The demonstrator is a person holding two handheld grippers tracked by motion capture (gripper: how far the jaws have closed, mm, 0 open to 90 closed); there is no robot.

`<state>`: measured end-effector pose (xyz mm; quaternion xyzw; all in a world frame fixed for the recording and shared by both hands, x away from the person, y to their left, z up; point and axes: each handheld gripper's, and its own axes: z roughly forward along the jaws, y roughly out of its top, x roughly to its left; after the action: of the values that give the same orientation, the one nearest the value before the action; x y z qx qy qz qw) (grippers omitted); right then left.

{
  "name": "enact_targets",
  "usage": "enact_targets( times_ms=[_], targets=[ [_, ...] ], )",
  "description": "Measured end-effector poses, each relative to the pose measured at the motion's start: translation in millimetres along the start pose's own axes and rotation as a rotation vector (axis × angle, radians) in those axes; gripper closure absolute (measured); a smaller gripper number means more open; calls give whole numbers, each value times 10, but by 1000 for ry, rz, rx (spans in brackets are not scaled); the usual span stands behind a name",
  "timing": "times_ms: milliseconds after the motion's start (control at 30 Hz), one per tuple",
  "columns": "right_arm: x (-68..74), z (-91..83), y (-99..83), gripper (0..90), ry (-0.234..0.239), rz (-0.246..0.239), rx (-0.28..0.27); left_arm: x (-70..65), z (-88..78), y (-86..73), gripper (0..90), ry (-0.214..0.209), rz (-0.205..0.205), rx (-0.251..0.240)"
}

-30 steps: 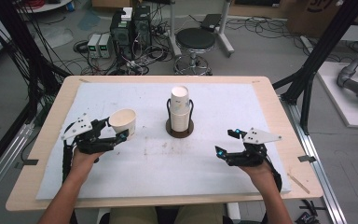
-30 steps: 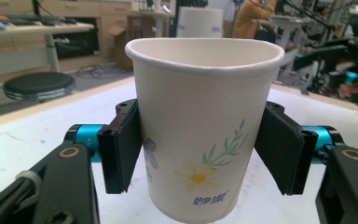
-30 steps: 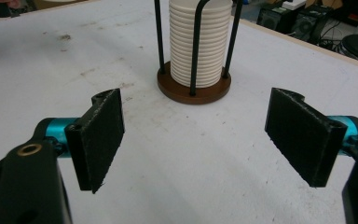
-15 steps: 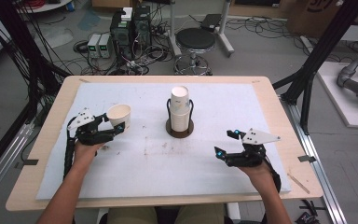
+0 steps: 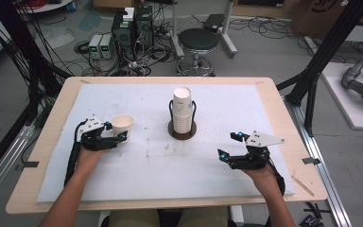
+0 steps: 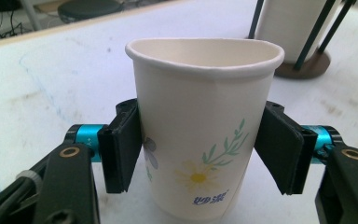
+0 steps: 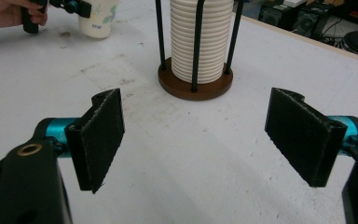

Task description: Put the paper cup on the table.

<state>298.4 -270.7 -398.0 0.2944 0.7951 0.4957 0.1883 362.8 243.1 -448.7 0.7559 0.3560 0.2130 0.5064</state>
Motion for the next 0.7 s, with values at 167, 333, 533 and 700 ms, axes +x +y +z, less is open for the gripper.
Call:
enact_targets(
  times_ms=[167, 333, 533, 700],
  targets=[
    [-2, -1, 0, 201, -1, -4, -2, -16, -53, -33, 347, 21, 2, 36],
    [7, -1, 2, 201, 1, -6, -2, -19, -114, -75, 339, 25, -9, 54],
    [-1, -5, 0, 201, 1, -6, 1, -32, -156, -72, 161, 37, -70, 30],
    [-15, -30, -18, 201, -6, 0, 6, -52, -356, -47, 147, 38, -104, -40]
  ],
)
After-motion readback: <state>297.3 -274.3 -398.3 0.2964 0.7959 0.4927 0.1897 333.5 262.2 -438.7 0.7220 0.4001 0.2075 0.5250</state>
